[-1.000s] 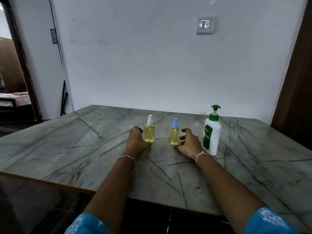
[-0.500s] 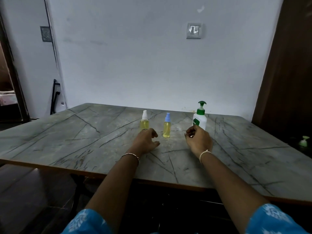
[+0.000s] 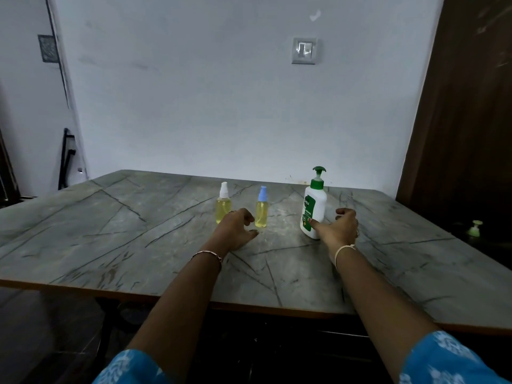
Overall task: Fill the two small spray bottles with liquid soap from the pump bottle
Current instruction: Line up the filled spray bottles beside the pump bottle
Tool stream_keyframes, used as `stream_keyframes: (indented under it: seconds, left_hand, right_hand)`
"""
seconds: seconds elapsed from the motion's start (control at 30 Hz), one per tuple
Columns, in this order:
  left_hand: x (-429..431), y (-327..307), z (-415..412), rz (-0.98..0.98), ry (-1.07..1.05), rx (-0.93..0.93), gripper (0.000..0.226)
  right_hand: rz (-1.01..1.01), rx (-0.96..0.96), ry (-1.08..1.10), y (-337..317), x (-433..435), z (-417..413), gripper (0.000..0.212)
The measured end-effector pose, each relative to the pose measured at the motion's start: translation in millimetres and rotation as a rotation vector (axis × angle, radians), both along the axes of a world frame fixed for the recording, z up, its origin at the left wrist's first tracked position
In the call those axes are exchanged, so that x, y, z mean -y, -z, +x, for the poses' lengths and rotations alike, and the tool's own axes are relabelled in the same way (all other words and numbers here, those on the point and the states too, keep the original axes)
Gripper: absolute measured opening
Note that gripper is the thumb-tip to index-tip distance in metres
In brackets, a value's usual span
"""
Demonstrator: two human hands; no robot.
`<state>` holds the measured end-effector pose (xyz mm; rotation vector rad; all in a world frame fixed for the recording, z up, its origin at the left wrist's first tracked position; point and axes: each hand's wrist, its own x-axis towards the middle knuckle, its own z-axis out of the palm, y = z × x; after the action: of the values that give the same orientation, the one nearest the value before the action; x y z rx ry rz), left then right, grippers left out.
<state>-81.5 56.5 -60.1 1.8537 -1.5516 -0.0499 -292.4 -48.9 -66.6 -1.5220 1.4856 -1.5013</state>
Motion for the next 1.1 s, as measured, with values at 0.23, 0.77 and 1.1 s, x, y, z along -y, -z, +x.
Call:
stream_keyframes:
  seconds: [0.23,0.77,1.1]
  left_hand:
    - [27,-2,3,-0.001,-0.026,-0.099,0.057]
    - [66,5,6,-0.014,-0.011,-0.319,0.078]
    - [70,13,7,-0.048,-0.029,-0.475,0.077]
  right_hand:
    - [0.047,0.064,-0.342,2,27,4,0.078]
    - [0.172,0.065,-0.632,0,62,1,0.047]
    - [0.241,0.072,-0.720,-7,69,4,0.043]
